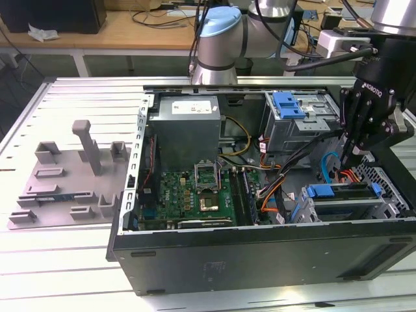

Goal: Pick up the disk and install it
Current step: 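Insert the second disk wire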

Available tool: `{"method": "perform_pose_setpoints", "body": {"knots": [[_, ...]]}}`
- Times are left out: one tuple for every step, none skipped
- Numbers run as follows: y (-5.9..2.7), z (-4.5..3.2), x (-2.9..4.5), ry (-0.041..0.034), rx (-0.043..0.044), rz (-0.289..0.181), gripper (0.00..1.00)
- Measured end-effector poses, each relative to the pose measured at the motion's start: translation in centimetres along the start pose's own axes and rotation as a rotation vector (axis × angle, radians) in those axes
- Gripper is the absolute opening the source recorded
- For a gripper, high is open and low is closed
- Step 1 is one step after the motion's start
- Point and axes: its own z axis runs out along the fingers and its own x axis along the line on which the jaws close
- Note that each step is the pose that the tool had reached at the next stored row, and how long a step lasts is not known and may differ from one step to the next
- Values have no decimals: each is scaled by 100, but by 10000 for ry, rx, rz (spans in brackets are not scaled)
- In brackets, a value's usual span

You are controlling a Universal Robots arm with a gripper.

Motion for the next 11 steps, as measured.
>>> {"method": "perform_pose_setpoints", "body": {"knots": [[0, 0, 0, 0, 0, 1, 16], [0, 2, 4, -42, -3, 0, 16], [-1, 3, 10, -85, -5, -1, 16], [-1, 5, 22, -150, -9, -1, 16], [-2, 7, 34, -213, -13, -2, 16], [-4, 10, 48, -289, -17, -2, 16], [-6, 14, 69, -417, -24, -3, 16], [-7, 17, 83, -518, -30, -4, 16], [-9, 20, 102, -646, -37, -4, 16], [-12, 23, 116, -740, -43, -4, 16], [-15, 26, 129, -823, -48, -7, 16]]}}
